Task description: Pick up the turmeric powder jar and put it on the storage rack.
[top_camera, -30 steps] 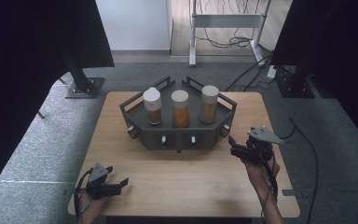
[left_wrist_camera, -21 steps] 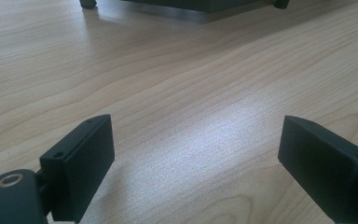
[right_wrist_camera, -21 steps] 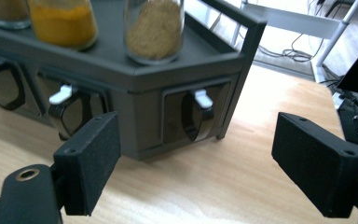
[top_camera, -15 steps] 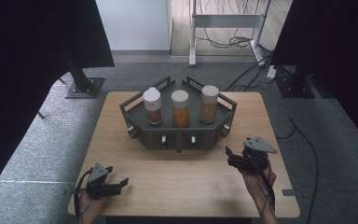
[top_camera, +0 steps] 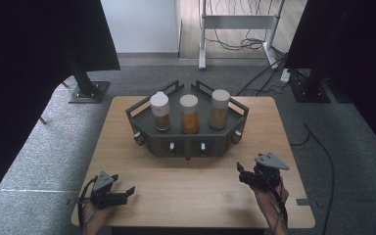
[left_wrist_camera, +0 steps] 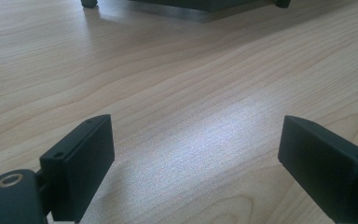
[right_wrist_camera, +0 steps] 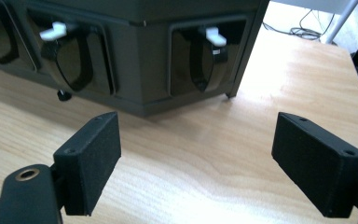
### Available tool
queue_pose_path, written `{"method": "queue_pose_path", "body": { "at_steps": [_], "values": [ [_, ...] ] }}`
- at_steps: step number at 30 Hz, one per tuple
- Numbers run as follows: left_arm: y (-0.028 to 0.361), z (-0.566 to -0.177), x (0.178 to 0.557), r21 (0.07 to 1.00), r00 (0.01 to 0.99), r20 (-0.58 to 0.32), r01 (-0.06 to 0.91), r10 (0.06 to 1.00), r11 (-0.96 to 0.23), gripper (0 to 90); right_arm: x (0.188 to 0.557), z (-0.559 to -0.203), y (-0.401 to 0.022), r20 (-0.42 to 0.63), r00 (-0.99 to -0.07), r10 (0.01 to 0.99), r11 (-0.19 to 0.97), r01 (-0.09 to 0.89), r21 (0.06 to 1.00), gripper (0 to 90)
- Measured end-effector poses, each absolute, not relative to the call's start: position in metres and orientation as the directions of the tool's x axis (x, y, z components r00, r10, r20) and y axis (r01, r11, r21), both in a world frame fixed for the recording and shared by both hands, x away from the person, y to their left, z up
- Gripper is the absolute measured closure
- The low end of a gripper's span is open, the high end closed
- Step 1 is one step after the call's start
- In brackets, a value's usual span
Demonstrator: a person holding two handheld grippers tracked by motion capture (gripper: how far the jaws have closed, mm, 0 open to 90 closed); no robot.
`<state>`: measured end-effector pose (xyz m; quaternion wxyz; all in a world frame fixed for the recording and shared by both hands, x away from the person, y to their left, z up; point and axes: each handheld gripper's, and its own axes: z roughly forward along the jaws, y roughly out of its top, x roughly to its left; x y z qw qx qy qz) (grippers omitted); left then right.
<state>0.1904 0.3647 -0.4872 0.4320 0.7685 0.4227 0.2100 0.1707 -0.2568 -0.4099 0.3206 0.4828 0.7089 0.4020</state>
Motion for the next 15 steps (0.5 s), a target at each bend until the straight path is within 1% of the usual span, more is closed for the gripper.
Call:
{"method": "queue_pose_path", "body": {
  "at_steps": [15],
  "values": [
    [0.364,-0.487,0.190,0.842,0.552,-0.042,0.468,0.833,-0.268,10.7,0.175,-0.439,-0.254,-0.073,-0.329,0.942,0.236,0.491,0.839,14.8]
  ]
}}
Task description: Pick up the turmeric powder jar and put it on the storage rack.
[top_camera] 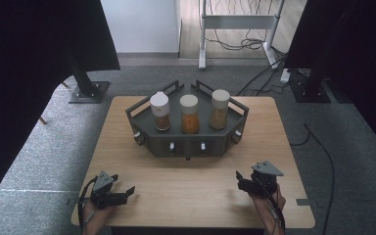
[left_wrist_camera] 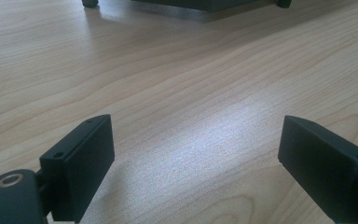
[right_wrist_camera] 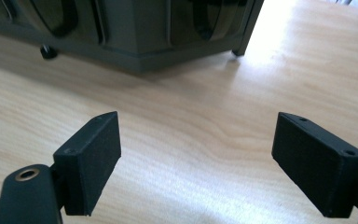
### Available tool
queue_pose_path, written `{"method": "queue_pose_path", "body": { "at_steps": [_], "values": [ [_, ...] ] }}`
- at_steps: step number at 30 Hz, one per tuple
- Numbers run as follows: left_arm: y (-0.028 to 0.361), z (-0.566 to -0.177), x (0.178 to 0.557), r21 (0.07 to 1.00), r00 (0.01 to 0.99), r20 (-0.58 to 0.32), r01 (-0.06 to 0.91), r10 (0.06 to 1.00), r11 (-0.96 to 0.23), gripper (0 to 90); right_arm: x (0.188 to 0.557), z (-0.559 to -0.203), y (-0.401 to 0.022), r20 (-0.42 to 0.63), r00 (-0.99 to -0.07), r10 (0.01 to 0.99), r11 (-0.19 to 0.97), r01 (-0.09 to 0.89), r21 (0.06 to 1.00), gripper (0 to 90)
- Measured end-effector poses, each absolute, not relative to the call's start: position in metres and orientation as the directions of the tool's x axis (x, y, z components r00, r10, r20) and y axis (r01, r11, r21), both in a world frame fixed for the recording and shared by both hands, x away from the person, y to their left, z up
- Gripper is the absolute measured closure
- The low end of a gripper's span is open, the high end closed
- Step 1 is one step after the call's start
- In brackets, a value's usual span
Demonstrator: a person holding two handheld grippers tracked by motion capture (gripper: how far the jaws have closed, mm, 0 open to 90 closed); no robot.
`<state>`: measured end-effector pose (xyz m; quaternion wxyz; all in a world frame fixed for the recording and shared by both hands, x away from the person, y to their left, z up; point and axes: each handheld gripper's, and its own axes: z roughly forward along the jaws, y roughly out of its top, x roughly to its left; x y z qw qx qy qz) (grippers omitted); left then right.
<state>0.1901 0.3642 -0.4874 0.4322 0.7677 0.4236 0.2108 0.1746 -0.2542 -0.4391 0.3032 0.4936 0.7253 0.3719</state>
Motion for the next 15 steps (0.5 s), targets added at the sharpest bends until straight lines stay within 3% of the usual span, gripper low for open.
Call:
{"method": "queue_pose_path", "body": {
  "at_steps": [15],
  "values": [
    [0.364,-0.487,0.191,0.839,0.553,-0.044,0.472,0.832,-0.270,10.7,0.183,-0.459,-0.252,-0.064,-0.345,0.936,0.259,0.554,0.791,14.1]
  ]
}}
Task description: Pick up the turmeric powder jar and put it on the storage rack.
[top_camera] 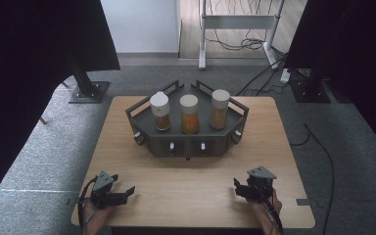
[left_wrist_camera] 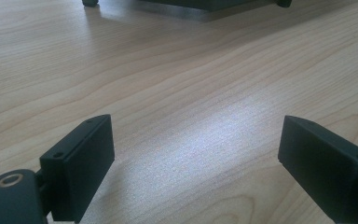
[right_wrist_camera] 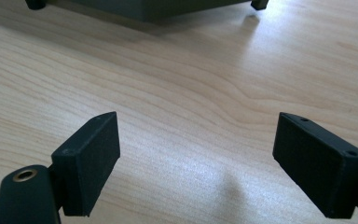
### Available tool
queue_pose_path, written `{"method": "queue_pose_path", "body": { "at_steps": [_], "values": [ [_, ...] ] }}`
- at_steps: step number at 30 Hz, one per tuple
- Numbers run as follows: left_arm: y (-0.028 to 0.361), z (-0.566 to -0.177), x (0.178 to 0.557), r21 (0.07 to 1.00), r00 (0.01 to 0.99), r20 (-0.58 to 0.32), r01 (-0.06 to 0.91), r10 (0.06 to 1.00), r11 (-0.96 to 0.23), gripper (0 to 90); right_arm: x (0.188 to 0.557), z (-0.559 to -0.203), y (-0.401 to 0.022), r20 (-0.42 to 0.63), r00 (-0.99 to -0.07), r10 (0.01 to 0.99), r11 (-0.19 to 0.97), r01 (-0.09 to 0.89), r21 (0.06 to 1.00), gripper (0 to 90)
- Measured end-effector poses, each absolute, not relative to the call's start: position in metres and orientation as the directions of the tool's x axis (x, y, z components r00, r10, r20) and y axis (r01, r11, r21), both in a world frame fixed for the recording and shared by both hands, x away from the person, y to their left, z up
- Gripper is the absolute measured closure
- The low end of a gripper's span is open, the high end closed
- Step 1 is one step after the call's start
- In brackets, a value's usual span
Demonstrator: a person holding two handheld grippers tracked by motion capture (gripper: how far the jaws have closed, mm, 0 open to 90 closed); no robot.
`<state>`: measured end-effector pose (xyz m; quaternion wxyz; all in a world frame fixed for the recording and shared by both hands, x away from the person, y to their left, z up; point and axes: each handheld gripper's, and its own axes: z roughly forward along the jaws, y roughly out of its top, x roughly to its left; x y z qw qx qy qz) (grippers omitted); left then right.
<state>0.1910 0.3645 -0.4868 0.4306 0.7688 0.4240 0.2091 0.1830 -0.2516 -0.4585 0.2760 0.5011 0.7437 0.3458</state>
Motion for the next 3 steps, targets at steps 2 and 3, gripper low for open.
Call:
{"method": "queue_pose_path", "body": {
  "at_steps": [2,3],
  "values": [
    [0.3645,-0.4870,0.1908,0.840,0.553,-0.043,0.471,0.832,-0.269,10.7,0.1836,-0.4596,-0.2519,-0.061,-0.345,0.937,0.257,0.560,0.788,13.9],
    [0.3645,-0.4869,0.1908,0.840,0.553,-0.043,0.471,0.832,-0.269,10.7,0.1837,-0.4600,-0.2521,-0.060,-0.345,0.937,0.257,0.561,0.787,13.9]
  ]
}}
